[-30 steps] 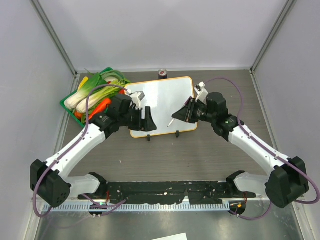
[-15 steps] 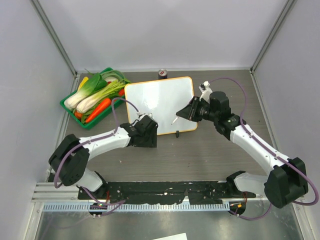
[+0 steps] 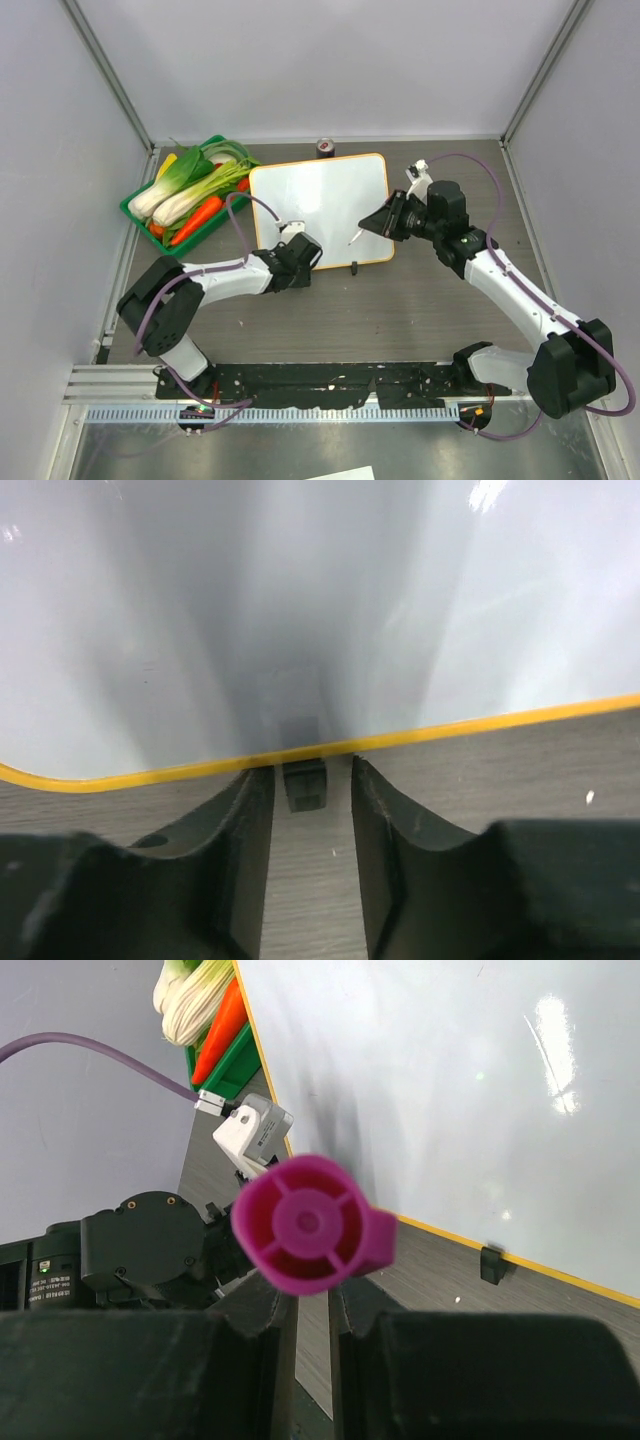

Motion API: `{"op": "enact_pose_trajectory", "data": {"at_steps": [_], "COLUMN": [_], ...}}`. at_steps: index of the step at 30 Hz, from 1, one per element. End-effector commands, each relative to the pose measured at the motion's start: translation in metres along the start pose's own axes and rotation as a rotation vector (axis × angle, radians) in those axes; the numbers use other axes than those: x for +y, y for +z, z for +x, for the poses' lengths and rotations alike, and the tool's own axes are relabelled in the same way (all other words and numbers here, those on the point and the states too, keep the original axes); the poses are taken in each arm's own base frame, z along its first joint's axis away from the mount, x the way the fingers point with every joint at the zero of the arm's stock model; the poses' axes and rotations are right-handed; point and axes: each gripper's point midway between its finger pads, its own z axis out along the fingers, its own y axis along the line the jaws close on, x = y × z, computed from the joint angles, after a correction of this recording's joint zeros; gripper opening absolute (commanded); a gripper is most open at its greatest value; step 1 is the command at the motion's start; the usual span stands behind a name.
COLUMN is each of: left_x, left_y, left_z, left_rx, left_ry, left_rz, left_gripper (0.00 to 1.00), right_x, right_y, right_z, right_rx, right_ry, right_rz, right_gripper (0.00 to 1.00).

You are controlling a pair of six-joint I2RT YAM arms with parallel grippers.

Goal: Write a sentence on the whiteboard
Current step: Pick up the whiteboard stand from the center of the board.

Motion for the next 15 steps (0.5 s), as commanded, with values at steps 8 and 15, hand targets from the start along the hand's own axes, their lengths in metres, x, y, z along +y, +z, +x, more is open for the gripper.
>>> {"op": "enact_pose_trajectory", "data": {"at_steps": [8,15], "left_x": [0.012,0.001], "left_y": [0.018,0.004], "left_z": [0.014,0.022], "left_rx": [0.02,0.039], "left_ry": [-0.003,-0.024], "left_rz": [-0.063,0.002], "left_gripper": [0.03,0.0], "right_x": [0.006,0.01], "right_y": [-0.005,-0.007], "right_z": [-0.01,-0.014], "right_rx": [-0.027,-0.04], "right_ry": [-0.03,-0.036], "right_rz": [-0.035,-0.04], "right_gripper": [0.01,0.01]}}
